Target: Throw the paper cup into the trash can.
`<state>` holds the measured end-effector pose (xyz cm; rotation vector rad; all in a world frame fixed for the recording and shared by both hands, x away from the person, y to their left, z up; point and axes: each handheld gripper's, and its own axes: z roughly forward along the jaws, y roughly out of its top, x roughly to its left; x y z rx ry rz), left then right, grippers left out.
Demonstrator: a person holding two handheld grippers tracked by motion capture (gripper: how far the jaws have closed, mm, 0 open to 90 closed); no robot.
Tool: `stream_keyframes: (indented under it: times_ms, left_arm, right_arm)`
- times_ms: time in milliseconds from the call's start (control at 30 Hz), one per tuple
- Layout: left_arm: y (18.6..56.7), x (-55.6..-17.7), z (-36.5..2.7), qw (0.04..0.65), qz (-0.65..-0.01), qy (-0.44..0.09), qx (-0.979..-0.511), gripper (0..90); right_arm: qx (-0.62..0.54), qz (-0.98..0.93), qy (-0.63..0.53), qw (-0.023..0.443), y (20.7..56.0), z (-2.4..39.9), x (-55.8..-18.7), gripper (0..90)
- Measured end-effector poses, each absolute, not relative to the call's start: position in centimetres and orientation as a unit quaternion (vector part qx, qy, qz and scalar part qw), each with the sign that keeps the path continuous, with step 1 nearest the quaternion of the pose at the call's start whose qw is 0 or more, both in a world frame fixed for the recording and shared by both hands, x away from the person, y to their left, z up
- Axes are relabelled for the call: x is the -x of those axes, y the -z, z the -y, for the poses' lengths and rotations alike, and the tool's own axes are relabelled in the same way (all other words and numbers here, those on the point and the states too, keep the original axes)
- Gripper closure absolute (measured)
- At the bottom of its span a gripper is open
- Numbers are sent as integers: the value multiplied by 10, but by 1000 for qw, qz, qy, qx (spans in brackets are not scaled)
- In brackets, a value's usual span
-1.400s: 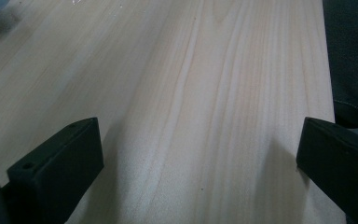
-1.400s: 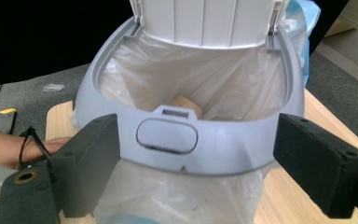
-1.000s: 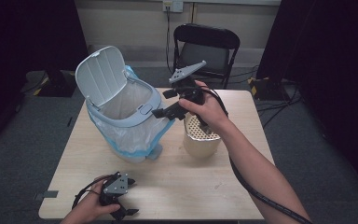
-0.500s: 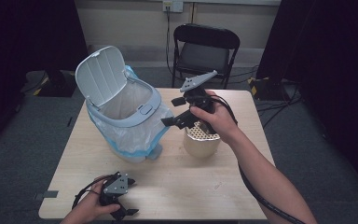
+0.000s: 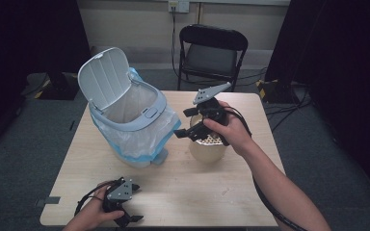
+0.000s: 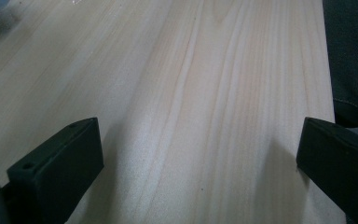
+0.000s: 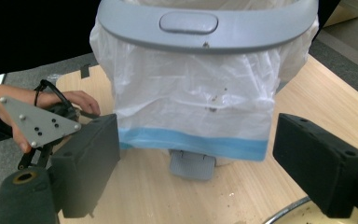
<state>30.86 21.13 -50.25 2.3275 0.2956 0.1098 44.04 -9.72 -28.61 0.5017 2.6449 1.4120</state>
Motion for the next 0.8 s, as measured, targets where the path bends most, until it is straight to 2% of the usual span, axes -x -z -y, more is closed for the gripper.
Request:
stream_keyframes:
  times_ms: [800]
  left_arm:
    - [503,-308,-211,387,-117,-41,-914,0]
  right_arm:
    - [-175,-873,-452,51,324,133,-419,144]
